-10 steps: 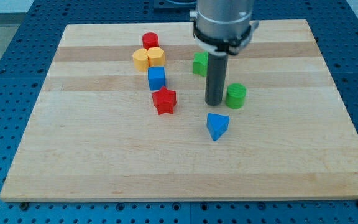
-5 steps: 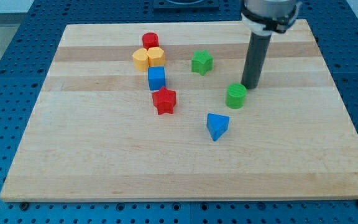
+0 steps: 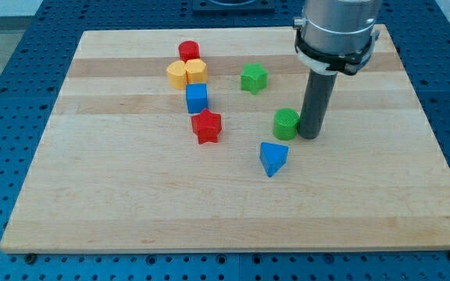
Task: Move the green circle towards the red star
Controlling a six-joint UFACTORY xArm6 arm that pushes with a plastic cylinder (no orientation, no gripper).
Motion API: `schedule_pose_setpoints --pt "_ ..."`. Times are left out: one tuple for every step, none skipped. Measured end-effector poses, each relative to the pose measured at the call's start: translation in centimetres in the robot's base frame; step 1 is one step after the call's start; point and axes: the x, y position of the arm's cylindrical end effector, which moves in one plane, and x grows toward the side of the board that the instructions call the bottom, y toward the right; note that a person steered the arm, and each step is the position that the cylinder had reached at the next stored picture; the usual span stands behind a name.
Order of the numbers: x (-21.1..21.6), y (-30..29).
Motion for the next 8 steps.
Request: schedule_pose_setpoints --pt "0.0 -0.5" --pt "0.0 -0.8" --pt "0.0 -1.3" --pt "0.0 -1.9" --pt "0.0 -2.4" --pt "0.0 -2.9" --pt "0.0 -3.2" --pt "0.0 -3.7"
